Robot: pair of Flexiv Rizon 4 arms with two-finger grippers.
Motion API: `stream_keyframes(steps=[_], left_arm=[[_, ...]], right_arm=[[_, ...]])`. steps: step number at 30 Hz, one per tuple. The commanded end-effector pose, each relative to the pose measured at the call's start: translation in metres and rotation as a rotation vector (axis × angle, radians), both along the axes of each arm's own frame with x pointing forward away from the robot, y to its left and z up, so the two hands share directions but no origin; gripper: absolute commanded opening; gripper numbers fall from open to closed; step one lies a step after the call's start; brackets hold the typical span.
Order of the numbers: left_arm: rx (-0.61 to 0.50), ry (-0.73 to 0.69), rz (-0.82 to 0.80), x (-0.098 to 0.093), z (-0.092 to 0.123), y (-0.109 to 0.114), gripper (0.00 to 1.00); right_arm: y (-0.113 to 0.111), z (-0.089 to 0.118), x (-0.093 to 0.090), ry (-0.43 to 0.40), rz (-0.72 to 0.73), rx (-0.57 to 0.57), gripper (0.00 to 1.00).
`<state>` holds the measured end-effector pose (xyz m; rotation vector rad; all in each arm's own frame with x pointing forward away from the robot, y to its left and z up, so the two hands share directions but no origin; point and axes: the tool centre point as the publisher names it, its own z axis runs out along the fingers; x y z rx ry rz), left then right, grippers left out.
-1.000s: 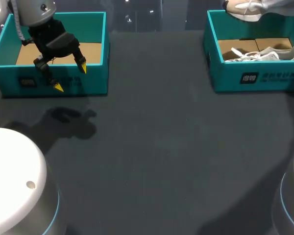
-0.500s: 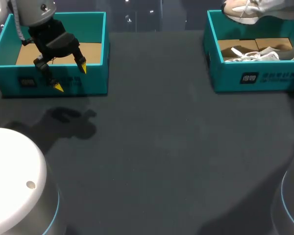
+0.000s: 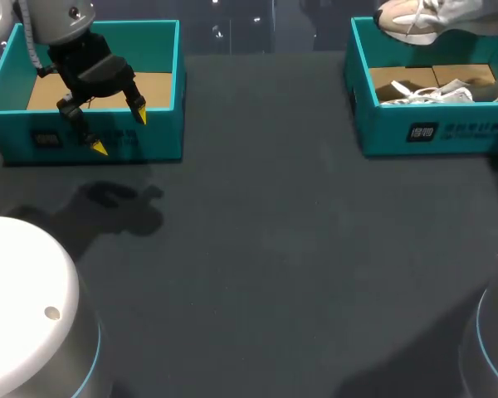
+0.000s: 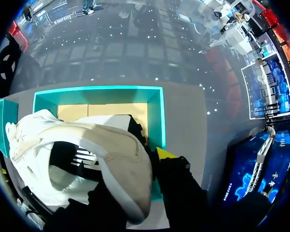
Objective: Take the shoe out of the shoebox, open the shoe tongue, remove and reinsert the insole, then place the shoe into the shoebox
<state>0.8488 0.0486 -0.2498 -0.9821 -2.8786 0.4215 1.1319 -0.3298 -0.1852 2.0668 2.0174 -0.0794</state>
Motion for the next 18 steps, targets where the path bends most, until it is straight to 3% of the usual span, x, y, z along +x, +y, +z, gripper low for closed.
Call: stream_keyframes(steps=[1, 18], left_arm=[[0.002, -0.002, -0.001, -0.001, 0.0, 0.001, 1.0], [0.002, -0.002, -0.001, -0.001, 0.0, 0.001, 1.0]], right_arm=[[0.001, -0.014, -0.001, -0.021, -0.005, 0.006, 0.0], [-0.001, -0.051, 0.005, -0.059, -0.039, -0.012, 0.0]])
